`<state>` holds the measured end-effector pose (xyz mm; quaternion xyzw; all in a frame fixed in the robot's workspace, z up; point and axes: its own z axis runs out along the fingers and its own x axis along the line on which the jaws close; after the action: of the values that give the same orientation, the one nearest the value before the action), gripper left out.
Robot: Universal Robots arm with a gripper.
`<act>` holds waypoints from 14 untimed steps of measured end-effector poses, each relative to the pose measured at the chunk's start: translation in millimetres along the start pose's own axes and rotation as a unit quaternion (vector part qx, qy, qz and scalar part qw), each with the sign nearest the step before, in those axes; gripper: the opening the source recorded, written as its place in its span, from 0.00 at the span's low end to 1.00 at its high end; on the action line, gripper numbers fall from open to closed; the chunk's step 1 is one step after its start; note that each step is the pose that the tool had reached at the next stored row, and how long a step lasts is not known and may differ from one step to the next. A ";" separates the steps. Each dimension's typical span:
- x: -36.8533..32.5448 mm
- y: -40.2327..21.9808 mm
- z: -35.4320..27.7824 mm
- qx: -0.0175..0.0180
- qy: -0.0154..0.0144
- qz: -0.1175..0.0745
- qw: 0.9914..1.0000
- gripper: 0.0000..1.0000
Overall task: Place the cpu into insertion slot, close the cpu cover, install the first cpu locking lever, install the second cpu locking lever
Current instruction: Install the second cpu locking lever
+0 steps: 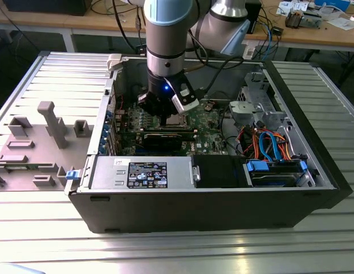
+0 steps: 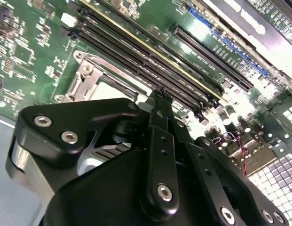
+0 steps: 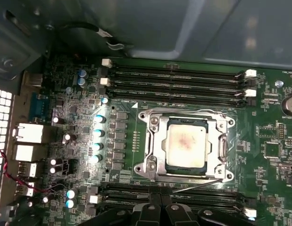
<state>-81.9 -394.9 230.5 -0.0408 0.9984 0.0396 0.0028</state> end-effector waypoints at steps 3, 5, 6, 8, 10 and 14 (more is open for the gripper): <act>2.9 -1.2 2.5 -0.001 0.002 -0.001 1.000 0.11; 3.6 -2.9 3.9 -0.001 0.003 -0.001 1.000 0.11; 3.9 -3.9 4.3 -0.001 0.004 -0.001 1.000 0.11; 4.1 -5.1 4.4 -0.001 0.004 -0.001 1.000 0.11; 4.3 -6.0 4.7 -0.001 0.005 -0.001 1.000 0.11; 6.1 -6.8 6.7 -0.003 0.007 -0.001 1.000 0.11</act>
<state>-87.5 -401.6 223.2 -0.0420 0.9982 0.0420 -0.0038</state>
